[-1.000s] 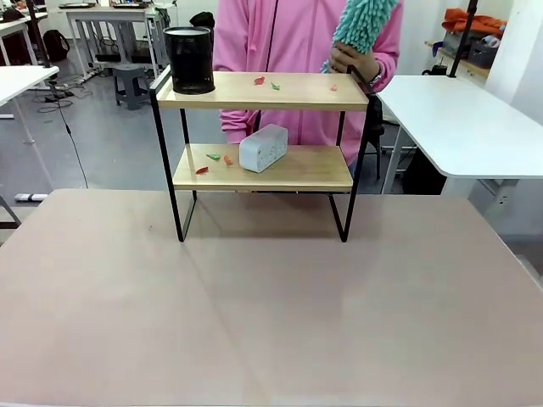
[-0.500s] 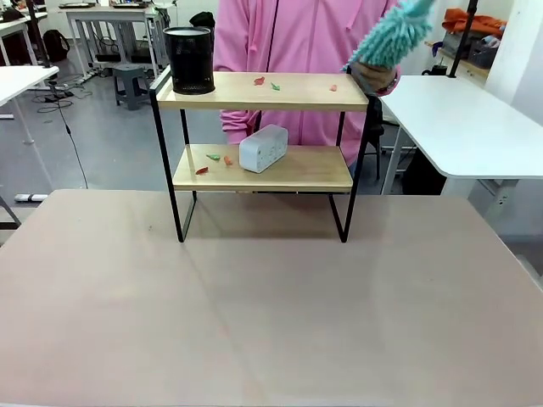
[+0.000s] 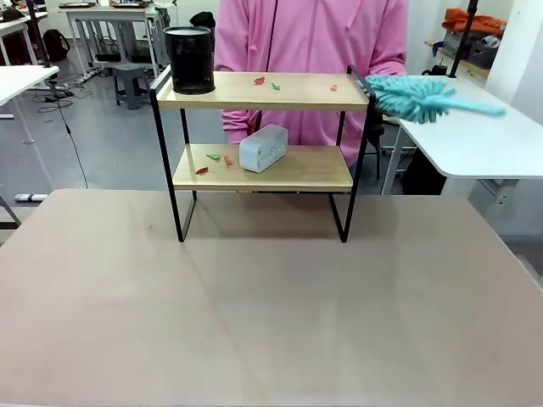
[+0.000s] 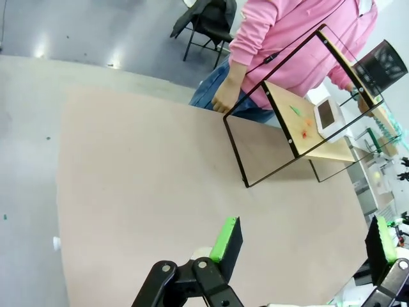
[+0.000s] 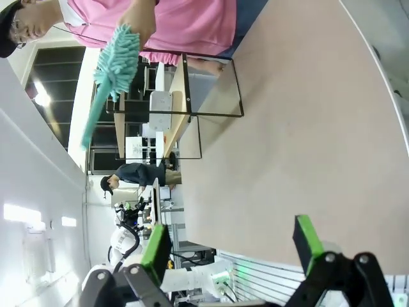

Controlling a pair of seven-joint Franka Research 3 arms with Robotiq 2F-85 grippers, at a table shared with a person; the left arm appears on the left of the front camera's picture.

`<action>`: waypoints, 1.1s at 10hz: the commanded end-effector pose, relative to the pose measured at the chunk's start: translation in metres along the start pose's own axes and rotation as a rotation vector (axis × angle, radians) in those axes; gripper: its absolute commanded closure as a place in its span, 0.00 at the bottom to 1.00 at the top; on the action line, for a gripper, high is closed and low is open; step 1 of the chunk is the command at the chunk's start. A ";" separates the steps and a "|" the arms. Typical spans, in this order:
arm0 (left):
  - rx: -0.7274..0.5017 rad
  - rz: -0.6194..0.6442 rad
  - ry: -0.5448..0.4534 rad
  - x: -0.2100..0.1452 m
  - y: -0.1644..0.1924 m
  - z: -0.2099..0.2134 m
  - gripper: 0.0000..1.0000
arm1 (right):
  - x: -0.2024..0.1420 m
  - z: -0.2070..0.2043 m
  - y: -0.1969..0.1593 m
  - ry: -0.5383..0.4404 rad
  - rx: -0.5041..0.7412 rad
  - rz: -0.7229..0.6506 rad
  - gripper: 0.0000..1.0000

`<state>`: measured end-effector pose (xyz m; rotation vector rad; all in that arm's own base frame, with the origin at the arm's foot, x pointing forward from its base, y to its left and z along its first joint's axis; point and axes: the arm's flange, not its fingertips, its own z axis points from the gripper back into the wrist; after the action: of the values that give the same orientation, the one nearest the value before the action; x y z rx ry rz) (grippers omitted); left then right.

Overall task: Clean the shelf.
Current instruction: Pick up the Duster from the human.

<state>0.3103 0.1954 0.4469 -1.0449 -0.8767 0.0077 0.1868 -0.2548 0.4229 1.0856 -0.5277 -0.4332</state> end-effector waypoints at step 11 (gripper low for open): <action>-0.016 -0.026 -0.020 0.000 0.001 -0.004 0.00 | 0.089 -0.163 0.126 0.255 0.206 -0.153 0.00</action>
<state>0.3120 0.1932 0.4460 -1.0455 -0.8782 0.0064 0.3604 -0.1373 0.4956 1.3667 -0.2803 -0.3272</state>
